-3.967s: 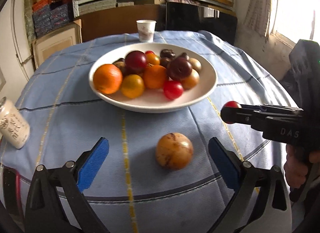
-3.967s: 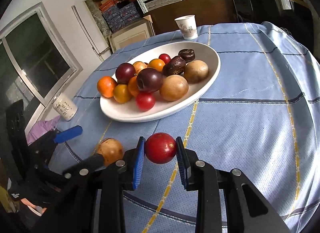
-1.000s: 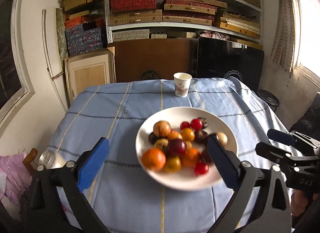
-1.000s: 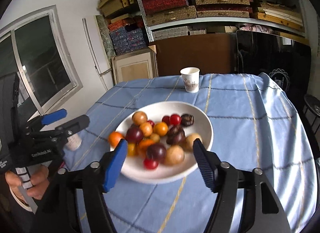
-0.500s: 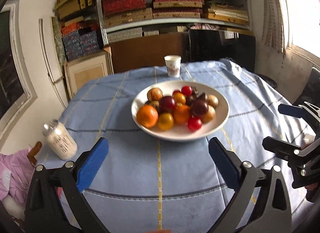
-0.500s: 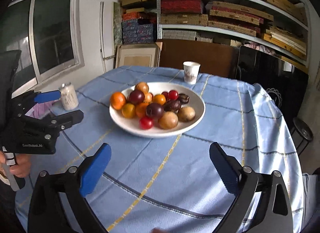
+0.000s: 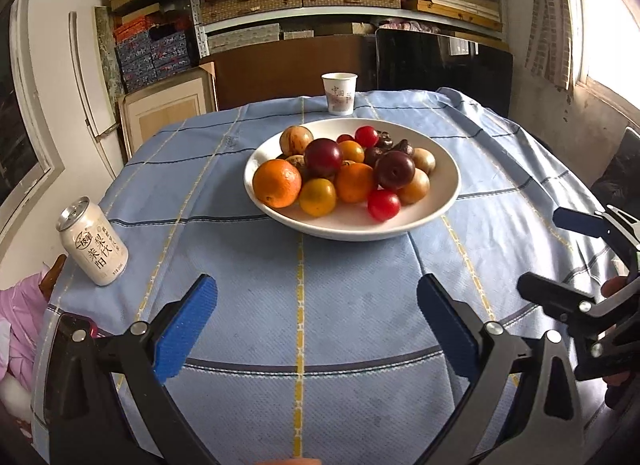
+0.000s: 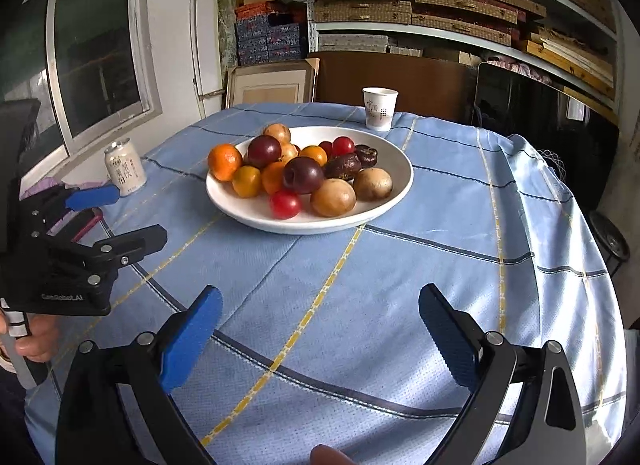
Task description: Organize fruits
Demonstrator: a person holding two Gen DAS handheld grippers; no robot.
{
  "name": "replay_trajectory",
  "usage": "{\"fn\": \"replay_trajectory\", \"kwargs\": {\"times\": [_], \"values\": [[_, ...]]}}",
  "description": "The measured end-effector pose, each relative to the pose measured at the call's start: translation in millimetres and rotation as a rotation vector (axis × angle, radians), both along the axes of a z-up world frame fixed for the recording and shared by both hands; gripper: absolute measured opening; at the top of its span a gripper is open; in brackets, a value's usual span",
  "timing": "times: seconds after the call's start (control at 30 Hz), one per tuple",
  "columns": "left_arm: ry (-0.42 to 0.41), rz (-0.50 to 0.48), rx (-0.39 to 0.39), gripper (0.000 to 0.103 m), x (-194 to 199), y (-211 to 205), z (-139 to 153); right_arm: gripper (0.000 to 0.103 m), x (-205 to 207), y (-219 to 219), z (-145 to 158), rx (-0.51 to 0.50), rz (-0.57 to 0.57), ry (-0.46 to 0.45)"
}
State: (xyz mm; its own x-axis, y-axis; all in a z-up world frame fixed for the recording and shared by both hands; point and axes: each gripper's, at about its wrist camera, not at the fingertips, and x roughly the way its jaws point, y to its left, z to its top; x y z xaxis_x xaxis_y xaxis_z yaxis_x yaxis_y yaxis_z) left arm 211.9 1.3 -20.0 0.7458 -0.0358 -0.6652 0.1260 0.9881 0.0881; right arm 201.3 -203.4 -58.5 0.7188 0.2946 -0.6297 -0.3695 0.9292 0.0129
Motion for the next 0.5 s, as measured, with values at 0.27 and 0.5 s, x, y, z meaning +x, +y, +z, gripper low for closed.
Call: {"fn": "replay_trajectory", "kwargs": {"times": [0.27, 0.5], "values": [[0.010, 0.008, -0.007, 0.098, 0.4, 0.5, -0.2, 0.099, -0.9, 2.8, -3.2, -0.016, 0.005, 0.013], [0.013, 0.007, -0.011, 0.098, 0.3, 0.7, -0.3, 0.099, 5.1, -3.9, -4.6, 0.004, -0.027, 0.039]]}}
